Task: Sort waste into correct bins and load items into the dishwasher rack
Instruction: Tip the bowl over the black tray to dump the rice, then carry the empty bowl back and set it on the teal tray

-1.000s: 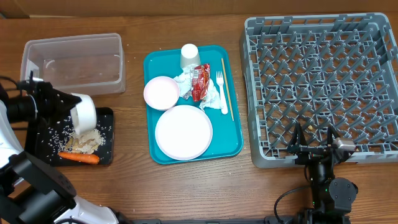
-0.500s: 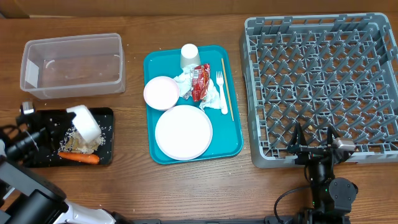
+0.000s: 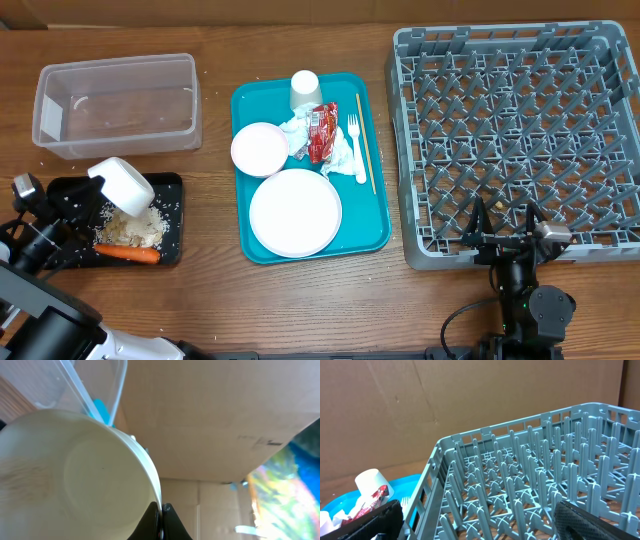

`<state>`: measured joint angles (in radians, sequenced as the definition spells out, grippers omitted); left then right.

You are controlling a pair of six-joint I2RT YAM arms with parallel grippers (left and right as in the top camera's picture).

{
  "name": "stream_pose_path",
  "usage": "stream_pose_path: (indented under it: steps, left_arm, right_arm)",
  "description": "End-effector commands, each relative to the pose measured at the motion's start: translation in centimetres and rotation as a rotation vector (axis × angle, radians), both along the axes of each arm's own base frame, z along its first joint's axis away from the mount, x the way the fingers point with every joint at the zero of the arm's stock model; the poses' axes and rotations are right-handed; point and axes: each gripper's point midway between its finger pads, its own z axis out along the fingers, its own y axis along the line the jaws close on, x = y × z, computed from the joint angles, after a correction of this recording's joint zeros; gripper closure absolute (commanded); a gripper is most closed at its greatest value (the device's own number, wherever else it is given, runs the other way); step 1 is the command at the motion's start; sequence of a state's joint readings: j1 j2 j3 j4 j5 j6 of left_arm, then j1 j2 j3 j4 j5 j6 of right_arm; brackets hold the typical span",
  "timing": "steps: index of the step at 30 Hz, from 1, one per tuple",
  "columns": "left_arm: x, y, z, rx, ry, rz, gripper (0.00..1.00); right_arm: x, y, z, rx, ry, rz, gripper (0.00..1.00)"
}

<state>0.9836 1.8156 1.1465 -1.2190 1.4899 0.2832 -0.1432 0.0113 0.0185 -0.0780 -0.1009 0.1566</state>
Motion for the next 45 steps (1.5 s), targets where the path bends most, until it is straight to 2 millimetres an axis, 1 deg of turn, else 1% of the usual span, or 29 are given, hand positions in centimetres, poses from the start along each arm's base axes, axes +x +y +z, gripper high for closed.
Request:
stream_pose_path:
  steps: [1, 3, 4, 6, 8, 9, 11, 13, 15, 17, 18, 19, 20, 21, 22, 23, 25, 27, 29, 31, 34, 39, 40, 41, 45]
  left_arm:
    - [0.1, -0.1, 1.6, -0.033, -0.073, 0.023, 0.96]
    - [0.1, 0.0, 1.3, -0.031, -0.058, 0.021, 0.96]
    - [0.1, 0.1, 1.7, -0.061, -0.066, 0.029, 0.96]
    - [0.1, 0.1, 1.7, -0.06, -0.063, 0.028, 0.96]
    - [0.2, 0.3, 0.6, -0.025, -0.03, 0.018, 0.96]
    - [0.2, 0.5, 0.4, -0.055, -0.005, 0.022, 0.96]
    - [0.3, 0.7, 1.3, -0.115, -0.028, 0.035, 0.96]
    - [0.4, 0.8, 0.9, -0.076, -0.037, 0.031, 0.96]
    - [0.3, 0.7, -0.1, -0.046, 0.013, 0.019, 0.96]
    - [0.2, 0.5, -0.4, -0.023, 0.023, 0.01, 0.96]
    - [0.3, 0.3, -0.8, 0.038, 0.004, -0.003, 0.96]
    - [0.2, 0.4, -1.2, 0.062, 0.015, -0.009, 0.93]
    - [0.2, 0.4, -1.3, 0.052, 0.034, -0.009, 0.95]
    - [0.4, 0.4, -0.2, 0.01, -0.012, 0.005, 0.96]
    - [0.4, 0.5, 0.1, 0.016, -0.042, 0.009, 0.96]
    - [0.5, 0.4, -0.1, 0.032, -0.039, 0.004, 0.96]
    - [0.3, 0.1, -1.4, 0.059, 0.034, -0.018, 0.96]
    - [0.0, -0.8, -1.2, 0.07, 0.027, -0.041, 0.96]
    - [-0.2, -2.0, -0.8, 0.143, -0.019, -0.084, 0.96]
    - [-0.3, -3.1, -0.6, 0.178, -0.036, -0.12, 0.96]
    - [-0.4, -4.6, 0.4, 0.22, -0.046, -0.181, 0.96]
    - [-0.3, -7.8, 3.0, 0.34, -0.029, -0.341, 0.96]
    - [-0.1, -9.1, 4.0, 0.399, -0.02, -0.405, 0.96]
    - [0.1, -9.8, 4.5, 0.428, -0.007, -0.437, 0.96]
    - [1.4, -11.9, 6.3, 0.56, 0.011, -0.526, 0.96]
  right_arm:
    - [0.0, 0.0, -0.2, 0.004, -0.002, 0.002, 0.0]
    - [0.0, 0.0, -0.2, 0.004, -0.002, 0.002, 0.0]
    - [0.0, 0.0, -0.2, 0.004, -0.002, 0.002, 0.0]
    - [0.0, 0.0, -0.2, 0.004, -0.002, 0.002, 0.0]
    - [0.0, 0.0, -0.2, 0.004, -0.002, 0.002, 0.0]
    - [0.0, 0.0, -0.2, 0.004, -0.002, 0.002, 0.0]
    - [0.0, 0.0, -0.2, 0.004, -0.002, 0.002, 0.0]
    - [0.0, 0.0, -0.2, 0.004, -0.001, 0.002, 0.0]
    - [0.0, 0.0, -0.3, 0.004, -0.001, 0.002, 0.0]
    - [0.0, 0.0, -0.2, 0.004, -0.001, 0.002, 0.0]
    - [0.0, 0.0, -0.2, 0.004, -0.002, 0.002, 0.0]
    - [0.0, 0.0, -0.2, 0.004, -0.001, 0.002, 0.0]
    - [0.0, 0.0, -0.2, 0.004, -0.001, 0.002, 0.0]
    - [0.0, 0.0, -0.2, 0.004, -0.001, 0.002, 0.0]
    - [0.0, 0.0, -0.3, 0.004, -0.001, 0.002, 0.0]
    - [0.0, 0.0, -0.2, 0.004, -0.002, 0.002, 0.0]
    - [0.0, 0.0, -0.3, 0.004, -0.001, 0.002, 0.0]
    - [0.0, 0.0, -0.2, 0.004, -0.002, 0.002, 0.0]
    - [0.0, 0.0, -0.2, 0.004, -0.001, 0.002, 0.0]
    - [0.0, 0.0, -0.2, 0.004, -0.002, 0.002, 0.0]
    - [0.0, 0.0, -0.2, 0.004, -0.002, 0.002, 0.0]
    - [0.0, 0.0, -0.2, 0.004, -0.001, 0.002, 0.0]
    - [0.0, 0.0, -0.2, 0.004, -0.001, 0.002, 0.0]
    - [0.0, 0.0, -0.2, 0.004, -0.002, 0.002, 0.0]
    - [0.0, 0.0, -0.2, 0.004, -0.001, 0.002, 0.0]
